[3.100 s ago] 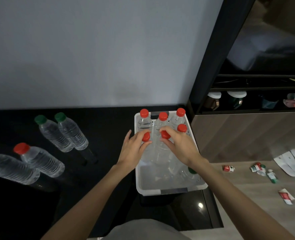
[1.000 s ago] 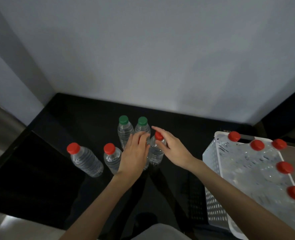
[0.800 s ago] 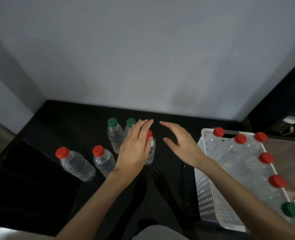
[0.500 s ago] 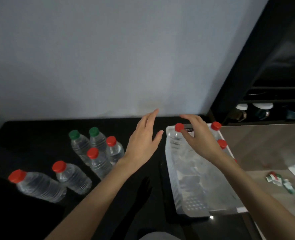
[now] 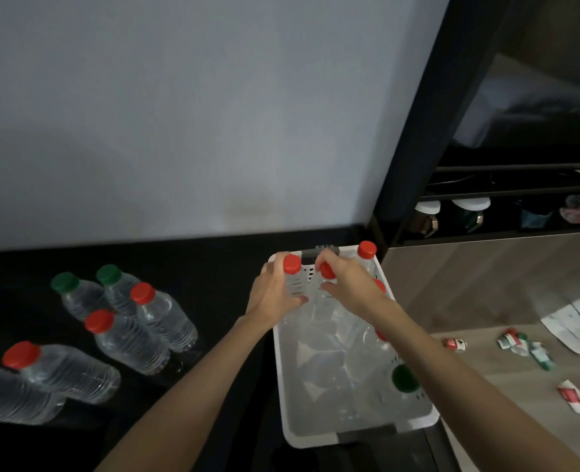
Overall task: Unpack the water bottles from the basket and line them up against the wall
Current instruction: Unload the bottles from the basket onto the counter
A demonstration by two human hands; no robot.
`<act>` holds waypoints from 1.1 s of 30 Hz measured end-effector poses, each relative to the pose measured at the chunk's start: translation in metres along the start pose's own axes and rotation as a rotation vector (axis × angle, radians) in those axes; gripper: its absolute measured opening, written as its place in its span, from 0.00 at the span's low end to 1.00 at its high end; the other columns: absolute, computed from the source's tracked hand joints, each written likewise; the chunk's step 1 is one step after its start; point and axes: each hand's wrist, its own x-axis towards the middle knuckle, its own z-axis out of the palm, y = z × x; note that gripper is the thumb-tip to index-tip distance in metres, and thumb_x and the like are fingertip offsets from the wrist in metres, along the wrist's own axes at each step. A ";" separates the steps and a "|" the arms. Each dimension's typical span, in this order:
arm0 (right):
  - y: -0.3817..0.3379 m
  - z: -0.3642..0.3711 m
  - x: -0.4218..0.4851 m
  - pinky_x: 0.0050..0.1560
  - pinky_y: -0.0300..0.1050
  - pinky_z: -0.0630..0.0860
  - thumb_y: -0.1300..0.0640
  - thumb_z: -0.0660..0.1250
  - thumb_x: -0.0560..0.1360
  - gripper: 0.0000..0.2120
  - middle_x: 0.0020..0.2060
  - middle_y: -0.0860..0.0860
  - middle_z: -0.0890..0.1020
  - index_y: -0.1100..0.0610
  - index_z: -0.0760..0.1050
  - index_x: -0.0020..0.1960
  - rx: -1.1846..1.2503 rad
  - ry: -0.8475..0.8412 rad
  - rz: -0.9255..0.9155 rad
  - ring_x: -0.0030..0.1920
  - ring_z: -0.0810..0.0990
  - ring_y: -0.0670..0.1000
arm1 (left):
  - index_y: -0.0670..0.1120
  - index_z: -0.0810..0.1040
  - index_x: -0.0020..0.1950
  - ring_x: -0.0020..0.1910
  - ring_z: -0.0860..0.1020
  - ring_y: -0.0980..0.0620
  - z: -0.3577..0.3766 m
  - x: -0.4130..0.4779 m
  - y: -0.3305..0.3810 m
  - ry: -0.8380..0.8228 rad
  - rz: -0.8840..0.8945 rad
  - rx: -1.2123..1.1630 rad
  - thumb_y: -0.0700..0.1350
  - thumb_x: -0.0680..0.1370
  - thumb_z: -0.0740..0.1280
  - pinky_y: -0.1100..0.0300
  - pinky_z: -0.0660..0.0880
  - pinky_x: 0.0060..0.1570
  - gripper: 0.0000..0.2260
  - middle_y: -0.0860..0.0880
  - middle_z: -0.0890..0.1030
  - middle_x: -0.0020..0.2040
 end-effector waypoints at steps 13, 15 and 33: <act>0.022 -0.001 -0.009 0.48 0.41 0.72 0.58 0.63 0.80 0.08 0.46 0.48 0.77 0.53 0.70 0.59 0.123 0.075 -0.174 0.47 0.77 0.49 | 0.52 0.64 0.63 0.52 0.76 0.55 0.006 -0.008 0.003 0.139 0.062 0.060 0.52 0.64 0.78 0.55 0.73 0.61 0.33 0.53 0.78 0.51; 0.022 -0.003 -0.011 0.50 0.42 0.73 0.57 0.62 0.80 0.08 0.49 0.49 0.78 0.52 0.70 0.59 0.136 0.072 -0.195 0.49 0.77 0.49 | 0.50 0.66 0.62 0.54 0.75 0.54 0.004 -0.011 0.007 0.169 0.078 0.065 0.51 0.65 0.78 0.55 0.71 0.63 0.32 0.52 0.78 0.52; -0.099 -0.097 -0.019 0.54 0.44 0.77 0.50 0.62 0.80 0.14 0.50 0.39 0.79 0.45 0.72 0.64 0.328 0.450 -0.512 0.50 0.79 0.41 | 0.54 0.65 0.56 0.37 0.77 0.54 -0.153 -0.017 0.056 0.411 0.214 -0.172 0.51 0.61 0.80 0.55 0.77 0.38 0.31 0.53 0.76 0.39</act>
